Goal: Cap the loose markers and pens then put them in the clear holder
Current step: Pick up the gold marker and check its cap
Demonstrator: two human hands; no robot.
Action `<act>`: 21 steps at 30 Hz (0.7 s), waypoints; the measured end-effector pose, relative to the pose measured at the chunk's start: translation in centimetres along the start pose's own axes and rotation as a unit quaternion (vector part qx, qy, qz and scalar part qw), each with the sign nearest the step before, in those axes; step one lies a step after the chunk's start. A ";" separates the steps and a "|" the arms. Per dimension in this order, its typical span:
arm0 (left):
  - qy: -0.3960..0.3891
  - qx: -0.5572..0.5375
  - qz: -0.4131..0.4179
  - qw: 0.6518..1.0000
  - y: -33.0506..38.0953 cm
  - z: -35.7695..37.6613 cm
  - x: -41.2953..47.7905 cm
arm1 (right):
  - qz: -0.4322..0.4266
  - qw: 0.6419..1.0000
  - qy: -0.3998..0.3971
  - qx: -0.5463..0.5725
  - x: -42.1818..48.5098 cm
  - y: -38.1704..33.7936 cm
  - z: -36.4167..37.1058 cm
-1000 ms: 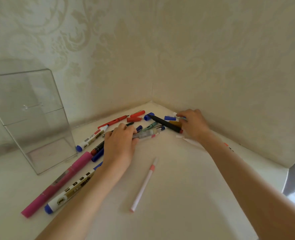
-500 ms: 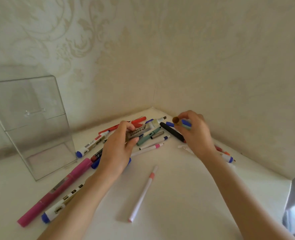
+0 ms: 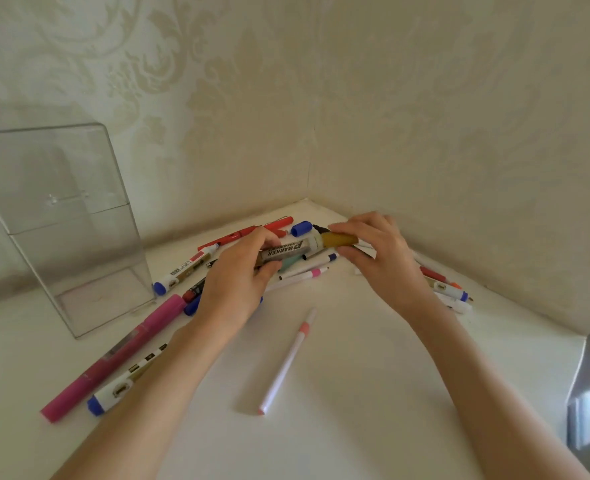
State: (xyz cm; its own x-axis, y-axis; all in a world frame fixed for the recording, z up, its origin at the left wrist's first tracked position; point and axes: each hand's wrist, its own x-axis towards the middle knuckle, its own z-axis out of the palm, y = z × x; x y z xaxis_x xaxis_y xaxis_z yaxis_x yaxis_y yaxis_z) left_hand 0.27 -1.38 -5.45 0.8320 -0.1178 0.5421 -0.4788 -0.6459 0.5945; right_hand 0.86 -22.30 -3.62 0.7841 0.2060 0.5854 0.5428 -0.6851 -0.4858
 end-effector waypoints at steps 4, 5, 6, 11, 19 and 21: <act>-0.080 -0.055 0.041 0.994 0.7 -0.3 0.0 | 0.116 0.946 -0.011 0.302 0.2 0.1 -0.6; -0.092 -0.070 0.050 0.992 1.0 -0.3 -0.1 | 0.153 0.916 0.020 0.371 0.3 0.1 -0.6; -0.103 -0.082 0.054 0.990 1.3 -0.2 -0.3 | 0.184 0.883 0.046 0.429 0.4 -0.1 -0.4; -0.154 -0.133 0.009 0.979 2.0 1.4 -1.1 | 0.230 0.818 0.116 0.514 0.4 -1.1 1.3; -0.162 -0.335 -0.093 0.924 3.6 2.1 -1.4 | 0.198 0.843 0.124 0.485 0.2 -2.5 2.0; -0.143 -0.300 -0.089 0.939 3.7 2.1 -1.6 | 0.198 0.845 0.128 0.479 0.3 -2.8 2.3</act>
State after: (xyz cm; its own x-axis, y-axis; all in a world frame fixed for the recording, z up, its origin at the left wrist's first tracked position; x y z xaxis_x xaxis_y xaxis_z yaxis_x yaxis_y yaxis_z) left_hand -2.30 -5.19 -5.36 0.9143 -0.3004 0.2717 -0.3249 -0.1433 0.9348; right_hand 0.30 -18.73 -3.62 0.9375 -0.1488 0.3146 0.3430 0.2410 -0.9079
